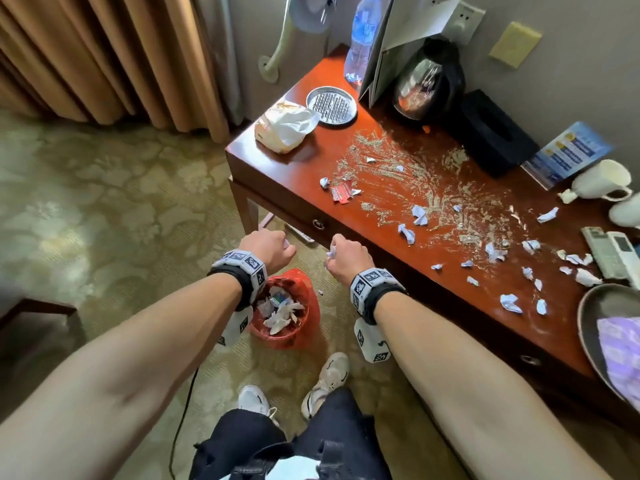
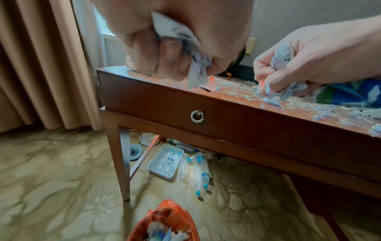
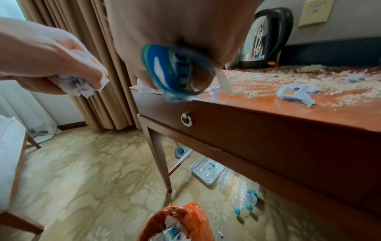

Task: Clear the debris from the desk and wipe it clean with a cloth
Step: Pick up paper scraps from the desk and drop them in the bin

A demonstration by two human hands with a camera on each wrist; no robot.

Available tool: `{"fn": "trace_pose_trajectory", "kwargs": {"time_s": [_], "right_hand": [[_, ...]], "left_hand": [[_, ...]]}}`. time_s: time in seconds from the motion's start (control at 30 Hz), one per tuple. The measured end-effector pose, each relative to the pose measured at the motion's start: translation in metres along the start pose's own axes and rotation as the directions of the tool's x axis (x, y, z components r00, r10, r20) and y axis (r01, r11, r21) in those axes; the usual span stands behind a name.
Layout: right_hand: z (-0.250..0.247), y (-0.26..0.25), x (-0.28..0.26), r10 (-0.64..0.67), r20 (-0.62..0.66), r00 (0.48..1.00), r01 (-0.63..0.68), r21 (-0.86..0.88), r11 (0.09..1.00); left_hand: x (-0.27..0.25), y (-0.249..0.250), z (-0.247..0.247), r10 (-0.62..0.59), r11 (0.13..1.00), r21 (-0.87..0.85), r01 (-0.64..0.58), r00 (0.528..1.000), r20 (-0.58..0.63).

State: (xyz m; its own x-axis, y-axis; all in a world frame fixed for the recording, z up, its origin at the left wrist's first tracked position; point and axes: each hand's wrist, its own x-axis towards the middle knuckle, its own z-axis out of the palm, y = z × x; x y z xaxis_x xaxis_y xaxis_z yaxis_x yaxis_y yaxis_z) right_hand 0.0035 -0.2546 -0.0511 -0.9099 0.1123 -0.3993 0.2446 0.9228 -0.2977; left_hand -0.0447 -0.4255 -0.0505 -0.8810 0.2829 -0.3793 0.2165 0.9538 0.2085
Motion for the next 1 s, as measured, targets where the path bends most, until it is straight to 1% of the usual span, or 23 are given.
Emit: {"fn": "trace_pose_trajectory", "kwargs": {"time_s": [0.13,0.2,0.27,0.37,0.53,0.67,0.8,0.93,1.0], "right_hand": [[0.025,-0.005,0.008,0.002,0.053,0.999,-0.002,0.002,1.000],[0.043,-0.003,0.017,-0.012,0.088,0.996,0.013,-0.006,1.000],[0.064,0.003,0.029,-0.022,0.141,0.990,0.025,-0.023,0.999],[0.100,0.015,0.045,-0.002,0.215,0.977,0.013,-0.047,0.999],[0.162,0.037,0.079,0.018,0.297,0.955,0.002,-0.067,0.998],[0.214,0.052,0.118,0.028,0.329,0.944,-0.019,-0.031,0.999],[0.279,0.064,0.158,0.026,0.342,0.939,-0.027,-0.002,1.000],[0.333,0.070,0.188,0.030,0.340,0.940,-0.043,0.031,0.999],[0.357,0.072,0.203,0.036,0.314,0.949,-0.045,0.021,0.999]], "left_hand": [[-0.004,-0.017,0.026,-0.046,0.998,-0.047,0.047,0.999,0.026],[-0.001,-0.024,0.045,-0.064,0.995,-0.067,0.069,0.995,0.073],[0.005,-0.030,0.068,-0.090,0.991,-0.088,0.101,0.988,0.125],[0.015,-0.040,0.105,-0.132,0.984,-0.089,0.152,0.971,0.198],[0.045,-0.057,0.174,-0.184,0.968,-0.122,0.220,0.950,0.254],[0.077,-0.072,0.237,-0.219,0.955,-0.135,0.266,0.932,0.288],[0.110,-0.092,0.305,-0.230,0.936,-0.182,0.301,0.915,0.333],[0.141,-0.111,0.363,-0.253,0.915,-0.218,0.340,0.903,0.346],[0.156,-0.120,0.385,-0.271,0.908,-0.224,0.355,0.903,0.335]]}}
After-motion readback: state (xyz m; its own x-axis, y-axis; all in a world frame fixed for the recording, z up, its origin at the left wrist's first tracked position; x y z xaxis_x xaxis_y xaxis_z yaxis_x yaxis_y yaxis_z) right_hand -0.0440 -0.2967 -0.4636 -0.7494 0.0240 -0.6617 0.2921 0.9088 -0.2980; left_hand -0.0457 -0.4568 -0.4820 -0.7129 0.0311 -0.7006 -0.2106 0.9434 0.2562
